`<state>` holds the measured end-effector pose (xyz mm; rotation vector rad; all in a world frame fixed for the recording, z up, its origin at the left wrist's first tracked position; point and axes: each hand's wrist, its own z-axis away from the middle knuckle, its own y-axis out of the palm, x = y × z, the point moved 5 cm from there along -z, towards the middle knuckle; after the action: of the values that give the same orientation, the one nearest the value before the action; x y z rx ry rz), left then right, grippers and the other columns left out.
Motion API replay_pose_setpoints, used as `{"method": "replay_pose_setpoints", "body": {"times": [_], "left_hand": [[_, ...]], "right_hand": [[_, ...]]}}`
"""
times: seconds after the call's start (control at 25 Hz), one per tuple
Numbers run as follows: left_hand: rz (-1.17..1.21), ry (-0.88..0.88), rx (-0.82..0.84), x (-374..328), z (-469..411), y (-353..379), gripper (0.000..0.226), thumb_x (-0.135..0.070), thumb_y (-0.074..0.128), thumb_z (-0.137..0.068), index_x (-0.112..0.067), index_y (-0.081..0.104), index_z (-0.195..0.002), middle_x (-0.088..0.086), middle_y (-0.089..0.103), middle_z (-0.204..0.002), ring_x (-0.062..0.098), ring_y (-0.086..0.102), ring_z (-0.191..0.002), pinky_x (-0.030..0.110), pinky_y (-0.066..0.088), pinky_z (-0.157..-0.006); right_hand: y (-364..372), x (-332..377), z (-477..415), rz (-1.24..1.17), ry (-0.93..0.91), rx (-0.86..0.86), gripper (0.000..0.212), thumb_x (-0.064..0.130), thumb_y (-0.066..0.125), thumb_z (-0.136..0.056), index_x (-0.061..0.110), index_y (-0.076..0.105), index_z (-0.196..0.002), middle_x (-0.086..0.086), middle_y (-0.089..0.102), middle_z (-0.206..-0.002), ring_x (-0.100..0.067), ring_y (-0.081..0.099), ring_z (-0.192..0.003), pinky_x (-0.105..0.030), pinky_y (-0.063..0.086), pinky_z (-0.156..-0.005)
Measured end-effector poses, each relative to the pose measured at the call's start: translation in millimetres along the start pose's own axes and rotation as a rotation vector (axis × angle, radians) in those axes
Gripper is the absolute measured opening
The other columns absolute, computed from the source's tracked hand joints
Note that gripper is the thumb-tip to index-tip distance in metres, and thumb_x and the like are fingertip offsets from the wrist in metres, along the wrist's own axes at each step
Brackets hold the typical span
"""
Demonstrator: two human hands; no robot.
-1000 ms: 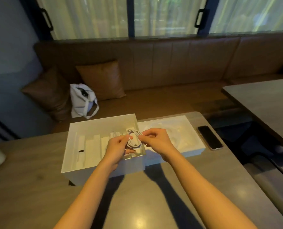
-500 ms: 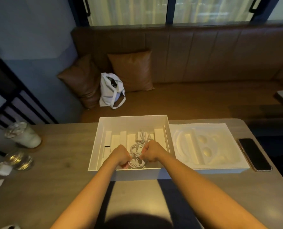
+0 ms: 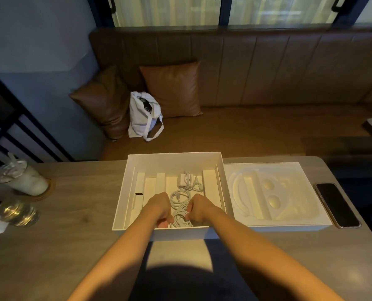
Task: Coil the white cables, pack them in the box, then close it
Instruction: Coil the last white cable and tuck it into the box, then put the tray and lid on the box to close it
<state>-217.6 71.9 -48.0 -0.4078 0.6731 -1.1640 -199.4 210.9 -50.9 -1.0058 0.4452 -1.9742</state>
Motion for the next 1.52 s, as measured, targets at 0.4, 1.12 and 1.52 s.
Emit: {"method": "replay_pose_setpoints", "body": {"times": [0.4, 1.12, 1.52], "left_hand": [[0.058, 0.032, -0.096, -7, 28, -20, 0.020, -0.005, 0.074, -0.076, 0.005, 0.067, -0.091, 0.017, 0.073, -0.077, 0.028, 0.070, -0.061, 0.039, 0.061, -0.068], [-0.378, 0.631, -0.222, -232, 74, 116, 0.042, -0.020, 0.060, -0.085, -0.009, 0.051, -0.125, 0.014, 0.050, -0.127, 0.032, 0.049, -0.116, 0.042, 0.046, -0.092], [-0.462, 0.675, -0.410, -212, 63, 134, 0.020, -0.005, 0.046, -0.092, -0.009, 0.054, -0.110, 0.012, 0.048, -0.118, 0.031, 0.049, -0.100, 0.042, 0.042, -0.080]], "right_hand": [[-22, 3, 21, -0.043, -0.071, -0.017, 0.020, 0.016, 0.068, -0.081, 0.003, 0.066, -0.095, -0.017, 0.066, -0.100, -0.029, 0.063, -0.095, -0.039, 0.051, -0.088], [-107, -230, 118, 0.026, 0.220, -0.348, 0.037, 0.013, 0.052, -0.089, 0.021, 0.053, -0.125, -0.009, 0.050, -0.136, -0.029, 0.047, -0.126, -0.039, 0.034, -0.107], [-112, -245, 125, 0.241, 0.063, -0.497, 0.033, 0.004, 0.049, -0.091, 0.022, 0.057, -0.118, -0.004, 0.055, -0.123, -0.023, 0.043, -0.124, -0.041, 0.004, -0.118]]}}
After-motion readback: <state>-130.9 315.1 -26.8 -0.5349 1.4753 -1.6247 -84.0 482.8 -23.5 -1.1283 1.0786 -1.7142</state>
